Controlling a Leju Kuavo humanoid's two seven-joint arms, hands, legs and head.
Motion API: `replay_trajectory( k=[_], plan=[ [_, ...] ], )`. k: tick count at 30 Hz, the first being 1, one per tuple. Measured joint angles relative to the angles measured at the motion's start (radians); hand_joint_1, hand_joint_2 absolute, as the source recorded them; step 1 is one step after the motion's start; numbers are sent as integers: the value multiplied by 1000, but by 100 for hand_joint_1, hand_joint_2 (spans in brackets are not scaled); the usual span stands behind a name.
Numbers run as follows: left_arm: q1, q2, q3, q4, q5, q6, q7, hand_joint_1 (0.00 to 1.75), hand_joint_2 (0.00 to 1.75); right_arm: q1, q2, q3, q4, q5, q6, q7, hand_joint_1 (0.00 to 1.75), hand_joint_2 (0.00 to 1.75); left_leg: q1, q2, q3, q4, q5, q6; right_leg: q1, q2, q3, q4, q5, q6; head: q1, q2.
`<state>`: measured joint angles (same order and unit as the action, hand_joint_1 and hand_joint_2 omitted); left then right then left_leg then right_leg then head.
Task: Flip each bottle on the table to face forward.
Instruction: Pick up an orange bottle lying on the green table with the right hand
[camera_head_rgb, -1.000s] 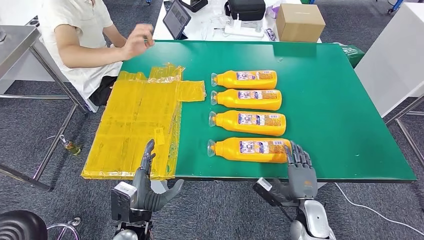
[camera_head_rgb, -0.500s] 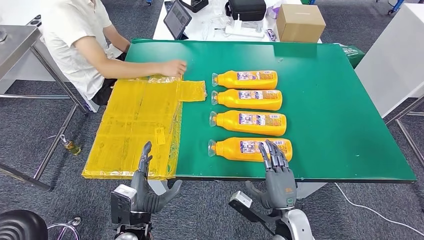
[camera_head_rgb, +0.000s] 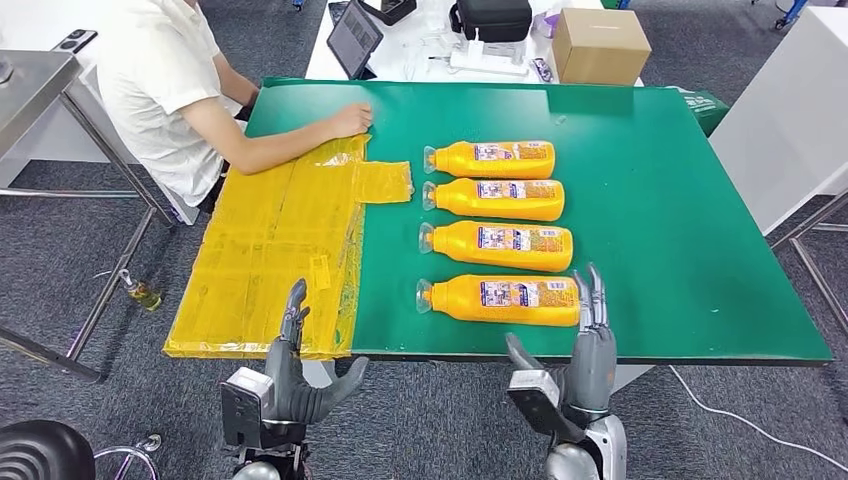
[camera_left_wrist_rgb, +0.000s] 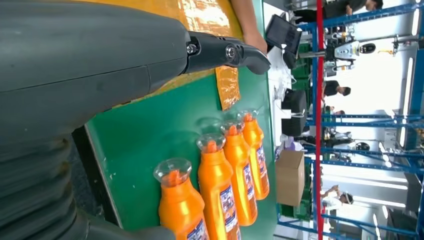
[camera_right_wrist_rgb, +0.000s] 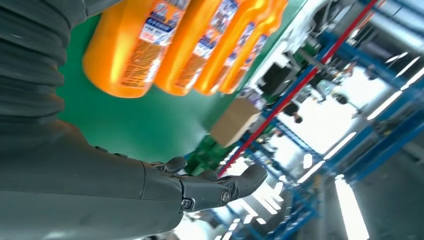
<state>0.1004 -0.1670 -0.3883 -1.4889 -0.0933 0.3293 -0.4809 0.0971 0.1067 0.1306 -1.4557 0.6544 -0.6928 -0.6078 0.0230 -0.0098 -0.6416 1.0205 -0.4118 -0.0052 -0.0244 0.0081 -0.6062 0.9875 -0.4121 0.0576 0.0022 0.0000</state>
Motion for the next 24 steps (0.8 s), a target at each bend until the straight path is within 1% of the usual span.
replay_trajectory(
  k=[6, 8, 9, 10, 11, 13, 14, 15, 16, 20, 24],
  plan=[
    [-4, 7, -14, 1, 9, 6, -1, 0, 175, -17, 40, -59, 53, -29, 0, -40, 0, 175, 0, 0, 0, 0, 0, 0, 0, 0, 0, 0, 0, 0, 0, 0],
    [-6, 9, -19, 1, 12, 11, -1, 0, 175, -22, 45, -63, 72, -20, 0, -22, 0, 175, 1, 0, 0, 0, 0, 0, 1, 0, 0, 0, 0, 0, 0, 0],
    [-6, 10, -20, 1, 13, 13, -1, 0, 175, -25, 45, -63, 84, 2, 0, 4, 0, 175, 1, 0, 0, 0, 0, 0, 1, 0, 0, 0, 0, 0, 0, 0],
    [-6, 11, -21, 1, 14, 15, -1, 0, 175, -29, 43, -63, 99, 46, 0, 40, 0, 175, 1, 0, 0, 0, 0, 0, 1, 0, 0, 0, 0, 0, 0, 0],
    [-6, 13, -22, 1, 14, 15, 0, 0, 175, -31, 41, -64, 114, 121, 0, 79, 0, 175, 1, 0, 0, 0, 0, 0, 1, 0, 0, 0, 0, 0, 0, 0],
    [-6, 15, -23, 1, 15, 12, 3, 0, 175, -34, 37, -81, 137, 335, 0, 124, 0, 175, 1, 0, 0, 0, 0, 0, 0, 0, 0, 0, 0, 0, 0, 0],
    [-6, 16, -23, 1, 14, 8, 5, 0, 175, -34, 39, -99, 143, 439, 0, 122, 0, 175, 1, 0, 0, 0, 0, 0, 0, 0, 0, 0, 0, 0, 0, 0],
    [-6, 17, -23, 1, 13, 5, 6, 0, 175, -35, 43, -121, 147, 516, -1, 107, 0, 175, 0, 0, 0, 0, 0, 0, 0, 0, 0, 0, 0, 0, 0, 0],
    [-6, 17, -23, 1, 12, 1, 8, 0, 175, -36, 50, -145, 148, 564, -1, 90, 0, 175, 0, 0, 0, 0, 0, 0, 0, 0, 0, 0, 0, 0, 0, 0],
    [-9, 16, -23, 5, 10, -6, 10, 0, 175, -44, 75, -232, 144, 648, -3, 54, 0, 175, 0, 0, 0, 0, 0, 0, 0, 0, 0, 0, 0, 0, 0, 0],
    [-13, 16, -23, 10, 10, -7, 10, 0, 175, -51, 86, -270, 139, 667, -4, 53, 0, 175, 1, 0, 0, 0, 0, 0, 1, 0, 0, 0, 0, 0, 0, 0]
  ],
)
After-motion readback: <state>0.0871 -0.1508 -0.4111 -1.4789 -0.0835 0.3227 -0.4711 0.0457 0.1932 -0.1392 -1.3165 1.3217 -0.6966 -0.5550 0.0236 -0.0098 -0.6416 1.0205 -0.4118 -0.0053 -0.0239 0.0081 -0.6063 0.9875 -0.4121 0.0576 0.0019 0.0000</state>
